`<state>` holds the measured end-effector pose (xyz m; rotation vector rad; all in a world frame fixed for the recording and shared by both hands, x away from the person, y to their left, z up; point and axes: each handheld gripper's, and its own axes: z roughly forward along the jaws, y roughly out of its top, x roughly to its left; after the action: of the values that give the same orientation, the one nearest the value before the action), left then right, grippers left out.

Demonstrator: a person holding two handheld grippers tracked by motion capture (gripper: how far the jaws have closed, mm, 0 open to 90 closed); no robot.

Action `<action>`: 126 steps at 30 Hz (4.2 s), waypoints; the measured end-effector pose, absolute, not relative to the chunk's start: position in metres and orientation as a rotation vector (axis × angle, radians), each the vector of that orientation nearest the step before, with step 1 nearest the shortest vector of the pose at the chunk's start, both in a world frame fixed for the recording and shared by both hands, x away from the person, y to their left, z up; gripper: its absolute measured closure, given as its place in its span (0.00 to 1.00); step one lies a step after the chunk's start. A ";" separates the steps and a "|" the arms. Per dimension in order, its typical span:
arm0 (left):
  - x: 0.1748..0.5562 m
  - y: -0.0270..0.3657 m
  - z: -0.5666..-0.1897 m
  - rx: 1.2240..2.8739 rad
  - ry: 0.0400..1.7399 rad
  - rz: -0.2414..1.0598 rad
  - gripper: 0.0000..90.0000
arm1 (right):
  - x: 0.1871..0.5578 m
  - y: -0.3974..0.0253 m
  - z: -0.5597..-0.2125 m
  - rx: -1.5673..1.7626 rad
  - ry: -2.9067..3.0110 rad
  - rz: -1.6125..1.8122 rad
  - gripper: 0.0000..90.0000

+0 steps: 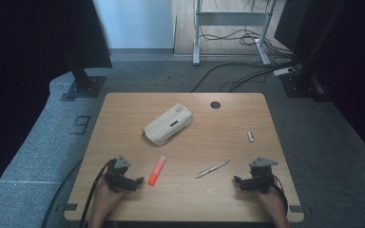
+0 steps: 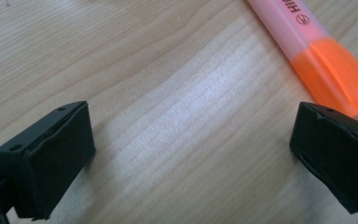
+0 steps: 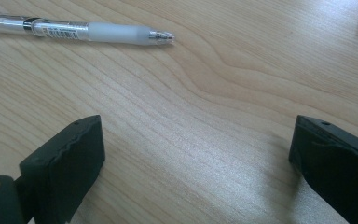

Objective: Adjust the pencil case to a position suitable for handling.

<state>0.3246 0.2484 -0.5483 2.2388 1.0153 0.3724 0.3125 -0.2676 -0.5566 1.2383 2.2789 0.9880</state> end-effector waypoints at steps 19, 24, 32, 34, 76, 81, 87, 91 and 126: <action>0.325 0.248 -0.548 2.225 1.045 0.380 0.00 | 0.312 -0.268 -0.557 1.238 2.278 0.988 0.03; 0.324 0.248 -0.548 2.224 1.047 0.383 0.00 | 0.312 -0.268 -0.557 1.238 2.279 0.988 0.03; 0.323 0.244 -0.546 2.221 1.070 0.373 0.03 | 0.313 -0.267 -0.557 1.238 2.279 0.988 0.03; 0.323 0.243 -0.544 2.215 1.063 0.343 0.04 | 0.312 -0.267 -0.557 1.238 2.279 0.988 0.03; 0.373 0.219 -0.491 2.153 0.978 0.255 0.09 | 0.312 -0.267 -0.557 1.239 2.278 0.988 0.03; 0.380 0.212 -0.487 2.154 0.970 0.249 0.10 | 0.312 -0.267 -0.557 1.239 2.279 0.988 0.03; 0.390 0.207 -0.483 2.157 0.969 0.238 0.11 | 0.312 -0.267 -0.557 1.238 2.279 0.988 0.03; 0.397 0.204 -0.480 2.187 0.961 0.234 0.12 | 0.312 -0.268 -0.557 1.238 2.279 0.987 0.03; 0.457 0.164 -0.460 2.276 0.910 0.248 0.16 | 0.312 -0.268 -0.557 1.239 2.279 0.987 0.03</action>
<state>0.4575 0.1642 -0.4596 2.2757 0.9097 0.2483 0.3125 -0.2675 -0.5566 1.2388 2.2786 0.9874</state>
